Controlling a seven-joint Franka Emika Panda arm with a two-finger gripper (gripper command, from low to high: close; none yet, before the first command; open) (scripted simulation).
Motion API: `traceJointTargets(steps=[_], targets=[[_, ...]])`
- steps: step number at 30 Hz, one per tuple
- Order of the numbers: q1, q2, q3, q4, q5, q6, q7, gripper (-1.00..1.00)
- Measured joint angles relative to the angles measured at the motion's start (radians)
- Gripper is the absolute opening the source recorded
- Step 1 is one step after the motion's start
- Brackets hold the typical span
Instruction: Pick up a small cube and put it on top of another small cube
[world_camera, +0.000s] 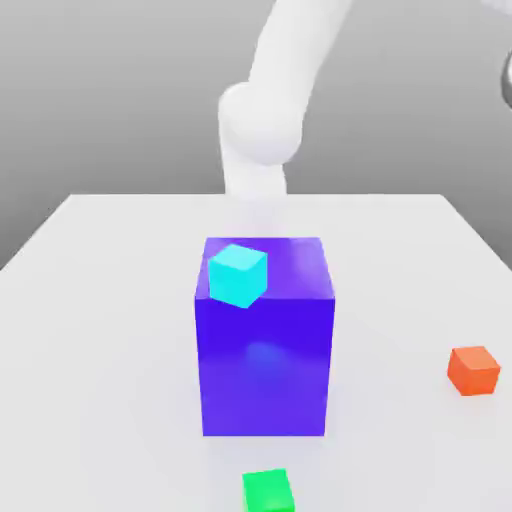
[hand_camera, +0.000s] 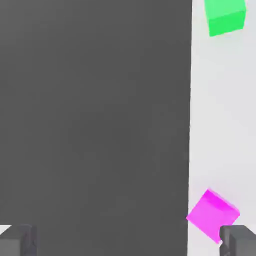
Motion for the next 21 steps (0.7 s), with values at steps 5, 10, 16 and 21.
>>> traceJointTargets(steps=[5,10,16,21], targets=[[-0.168,-0.099,0.181,0.037,0.207,-0.022,0.089,0.00],[-0.213,-0.271,0.224,0.089,0.512,-0.126,0.136,0.00],[-0.294,-0.393,0.334,0.138,0.648,-0.081,0.112,0.00],[-0.302,-0.405,0.347,0.143,0.656,-0.070,0.109,-1.00]])
